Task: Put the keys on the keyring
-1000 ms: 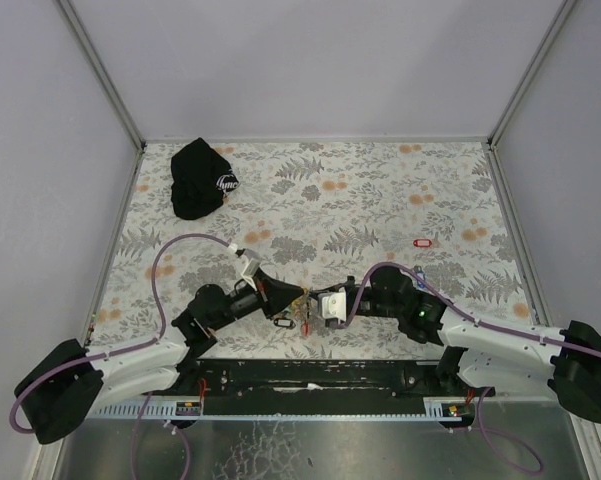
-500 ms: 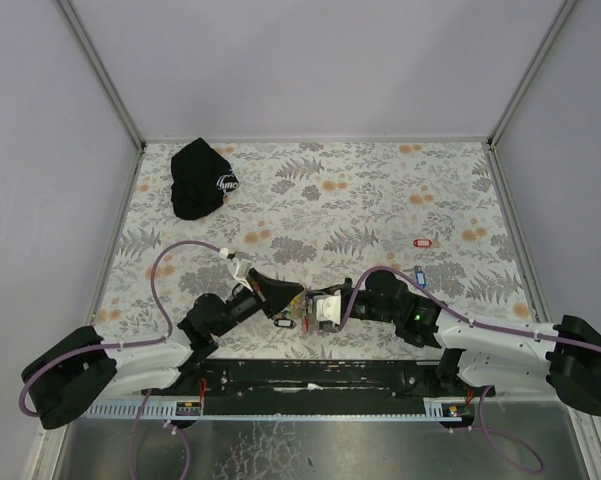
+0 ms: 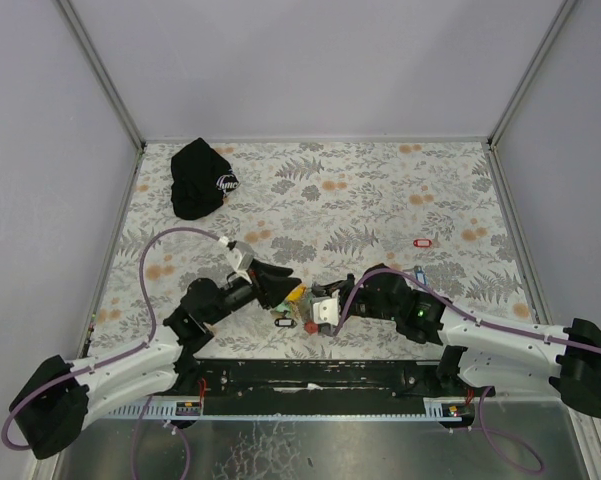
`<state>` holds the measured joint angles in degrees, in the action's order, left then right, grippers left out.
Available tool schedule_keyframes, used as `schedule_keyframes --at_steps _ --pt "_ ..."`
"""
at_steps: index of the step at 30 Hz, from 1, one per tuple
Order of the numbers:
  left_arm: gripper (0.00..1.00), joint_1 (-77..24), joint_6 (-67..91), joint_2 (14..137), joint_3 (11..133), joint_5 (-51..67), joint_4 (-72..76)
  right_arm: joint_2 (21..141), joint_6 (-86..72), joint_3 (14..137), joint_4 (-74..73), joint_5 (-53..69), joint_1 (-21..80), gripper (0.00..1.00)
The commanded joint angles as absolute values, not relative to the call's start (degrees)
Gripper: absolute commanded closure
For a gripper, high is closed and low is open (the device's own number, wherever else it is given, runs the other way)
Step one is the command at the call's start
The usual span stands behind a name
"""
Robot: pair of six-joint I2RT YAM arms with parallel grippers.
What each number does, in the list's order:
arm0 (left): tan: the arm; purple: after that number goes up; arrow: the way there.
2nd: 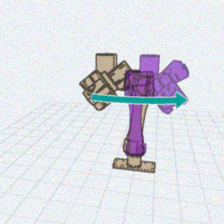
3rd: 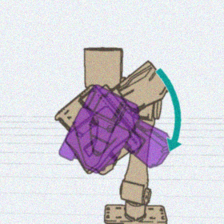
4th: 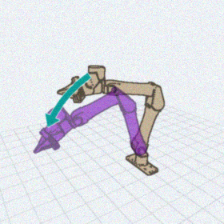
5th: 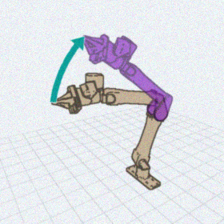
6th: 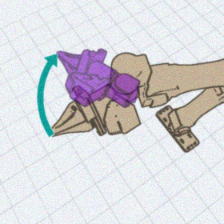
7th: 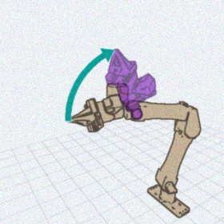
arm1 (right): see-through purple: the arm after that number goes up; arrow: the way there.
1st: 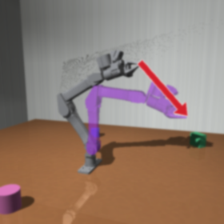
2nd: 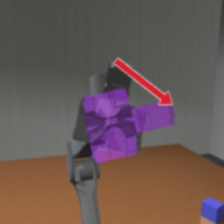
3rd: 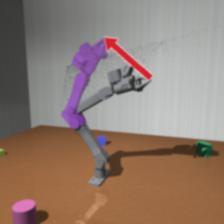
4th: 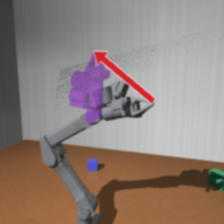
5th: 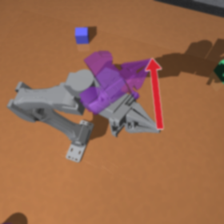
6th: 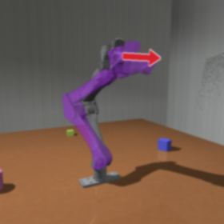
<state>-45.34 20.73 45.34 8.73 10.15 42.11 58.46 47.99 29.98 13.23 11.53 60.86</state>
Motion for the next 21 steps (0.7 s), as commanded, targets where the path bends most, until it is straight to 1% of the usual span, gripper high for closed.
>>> schedule_keyframes --at_steps 1,4,11,16,21 --pt "0.6 -43.4 16.8 49.7 13.8 20.2 34.5 57.5 50.5 33.6 11.9 11.7 61.3 1.0" --pt "0.6 -43.2 19.6 52.2 15.5 23.4 34.5 57.7 51.0 34.1 11.2 11.6 61.3 1.0" --pt "0.6 -43.3 25.0 51.9 18.4 24.3 28.6 57.9 51.3 34.7 10.9 11.4 61.3 1.0" --pt "0.7 -43.3 24.6 52.8 19.4 23.1 25.9 58.1 51.4 34.8 11.1 11.8 61.4 1.0" --pt "0.72 -43.3 24.3 53.3 20.0 23.9 25.1 58.0 51.3 34.9 10.9 11.9 61.3 1.0"
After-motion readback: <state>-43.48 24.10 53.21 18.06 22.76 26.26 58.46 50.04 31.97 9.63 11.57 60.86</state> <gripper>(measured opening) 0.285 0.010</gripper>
